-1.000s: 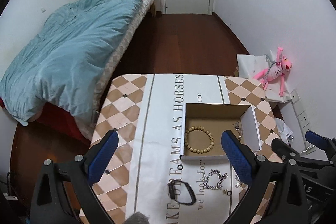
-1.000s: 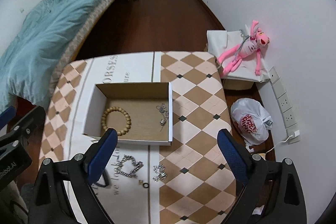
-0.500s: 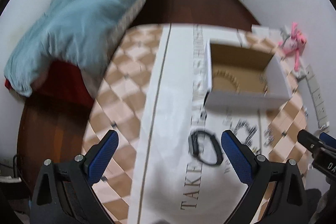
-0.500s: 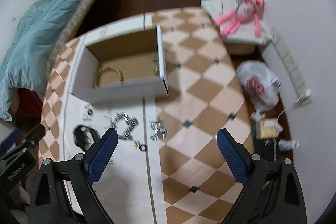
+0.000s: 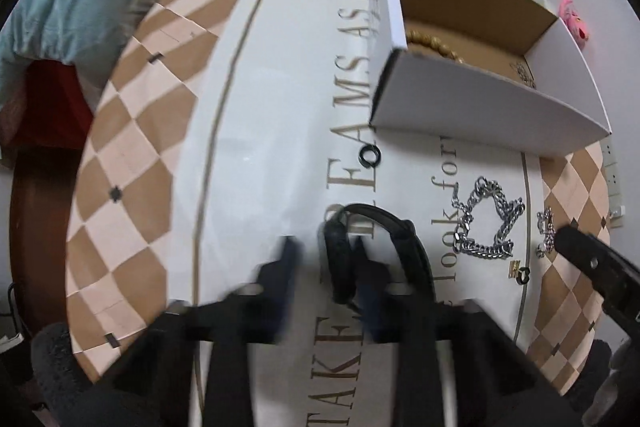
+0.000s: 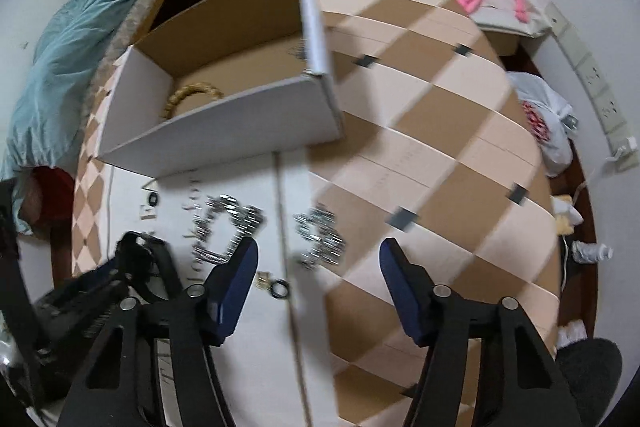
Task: Organize jewelry
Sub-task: 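Grasp the black watch band with left gripper while right gripper grasps the silver heart chain, then lower both held items into the white box and open both grippers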
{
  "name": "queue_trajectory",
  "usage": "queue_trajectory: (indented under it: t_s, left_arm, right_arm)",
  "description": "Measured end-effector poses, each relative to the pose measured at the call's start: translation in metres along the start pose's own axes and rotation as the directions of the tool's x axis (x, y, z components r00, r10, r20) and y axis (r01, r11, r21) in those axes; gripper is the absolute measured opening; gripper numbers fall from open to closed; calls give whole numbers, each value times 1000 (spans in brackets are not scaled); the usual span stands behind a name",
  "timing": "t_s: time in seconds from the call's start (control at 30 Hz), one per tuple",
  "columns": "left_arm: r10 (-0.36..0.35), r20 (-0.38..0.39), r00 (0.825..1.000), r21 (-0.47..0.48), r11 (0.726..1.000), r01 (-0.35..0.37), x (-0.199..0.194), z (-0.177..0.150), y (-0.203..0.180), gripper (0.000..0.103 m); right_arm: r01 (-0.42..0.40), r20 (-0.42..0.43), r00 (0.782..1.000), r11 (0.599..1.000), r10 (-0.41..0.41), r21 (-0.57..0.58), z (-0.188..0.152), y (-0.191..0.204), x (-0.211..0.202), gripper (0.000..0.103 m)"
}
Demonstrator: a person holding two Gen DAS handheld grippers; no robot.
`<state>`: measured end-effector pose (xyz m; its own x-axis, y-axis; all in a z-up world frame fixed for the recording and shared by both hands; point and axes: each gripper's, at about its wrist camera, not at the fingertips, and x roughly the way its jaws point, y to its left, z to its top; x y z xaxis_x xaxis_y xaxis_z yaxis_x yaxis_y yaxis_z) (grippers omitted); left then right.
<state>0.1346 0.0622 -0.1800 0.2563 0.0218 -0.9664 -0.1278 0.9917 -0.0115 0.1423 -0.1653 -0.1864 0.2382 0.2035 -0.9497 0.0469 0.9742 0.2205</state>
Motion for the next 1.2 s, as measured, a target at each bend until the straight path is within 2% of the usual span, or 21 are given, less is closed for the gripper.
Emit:
queue_trajectory:
  t_s: [0.07,0.27,0.33,0.37,0.43,0.57,0.63,0.67,0.73,1.03,1.2]
  left_arm:
    - [3,17,1000,9,1000,-4,-2,-2,2,11]
    - [27,31,999,-12,1000,-27,-4,-9,20,10]
    - [37,30,999,-20,999,-36,-4,-10,25,10]
    - [39,30,999,-23,999,-38,-4,-11,27,10]
    - [47,34,998,-20,999,-46,-5,-13,28,10]
    - [52,46,998,-9,999,-51,-10,-13,26,10]
    - [49,60,997,0,999,-49,-15,-12,23,10]
    - [45,67,997,4,999,-46,-18,-11,22,10]
    - [34,78,996,11,999,-35,-26,-6,18,10]
    - [-76,164,984,64,996,66,-86,-1,-8,10]
    - [-150,200,968,84,987,135,-111,20,-15,10]
  right_arm:
    - [-15,0,1000,1000,15,-26,3,12,5,59]
    - [-13,-12,1000,994,12,-109,8,45,23,48]
    - [2,-26,1000,990,-6,-144,7,53,30,38]
    - [17,-6,1000,986,-18,-166,6,57,30,33]
    - [50,9,999,976,-49,-214,3,66,32,16]
    - [62,37,998,969,-55,-238,0,69,30,16]
    - [48,44,998,973,-39,-227,-1,66,25,14]
    - [37,49,998,975,-27,-219,-1,65,21,8]
    - [8,62,998,980,5,-199,-1,61,9,8]
    - [-91,139,984,982,114,-164,4,45,-57,8]
    - [-119,191,970,978,152,-173,19,44,-97,8]
